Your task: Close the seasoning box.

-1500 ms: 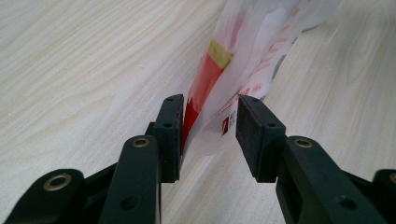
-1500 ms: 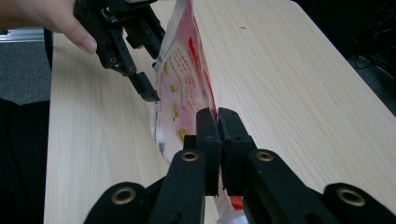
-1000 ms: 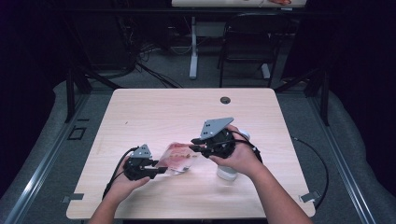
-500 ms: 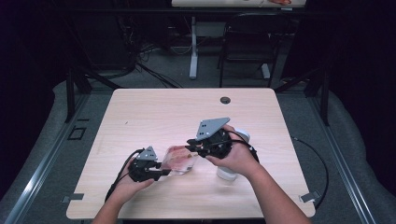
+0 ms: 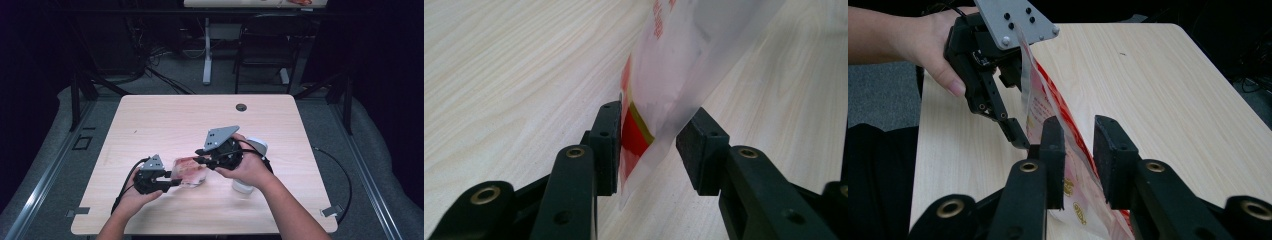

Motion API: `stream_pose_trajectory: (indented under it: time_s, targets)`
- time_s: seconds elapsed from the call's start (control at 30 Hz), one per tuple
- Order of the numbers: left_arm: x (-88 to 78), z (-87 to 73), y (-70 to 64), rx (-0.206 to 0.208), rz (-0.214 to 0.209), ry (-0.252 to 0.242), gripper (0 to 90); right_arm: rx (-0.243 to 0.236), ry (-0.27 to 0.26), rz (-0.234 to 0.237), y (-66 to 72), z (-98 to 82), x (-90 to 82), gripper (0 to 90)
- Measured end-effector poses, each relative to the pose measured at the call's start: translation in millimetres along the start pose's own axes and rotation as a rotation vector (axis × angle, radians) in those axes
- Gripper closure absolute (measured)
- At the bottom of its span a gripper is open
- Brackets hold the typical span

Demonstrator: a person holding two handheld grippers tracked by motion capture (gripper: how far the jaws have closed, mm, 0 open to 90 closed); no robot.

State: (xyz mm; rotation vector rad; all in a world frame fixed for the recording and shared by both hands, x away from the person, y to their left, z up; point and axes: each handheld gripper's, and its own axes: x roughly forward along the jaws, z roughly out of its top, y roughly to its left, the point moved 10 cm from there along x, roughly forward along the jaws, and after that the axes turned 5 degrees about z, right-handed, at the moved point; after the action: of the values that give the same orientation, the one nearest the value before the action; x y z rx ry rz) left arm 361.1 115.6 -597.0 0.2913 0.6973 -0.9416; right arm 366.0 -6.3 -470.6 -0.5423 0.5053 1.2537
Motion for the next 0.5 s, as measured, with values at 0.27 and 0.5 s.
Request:
stream_pose_trajectory:
  time_s: [0.27,0.5]
  targets:
    - [-7.9,2.9,-0.6,0.002,0.005,-0.021,64.8,-0.007,-0.014,0.012,4.8,5.5,3.6,70.9]
    - [-11.4,0.8,-0.6,-0.006,0.0,-0.019,66.0,-0.011,-0.022,0.019,8.7,11.1,5.3,67.2]
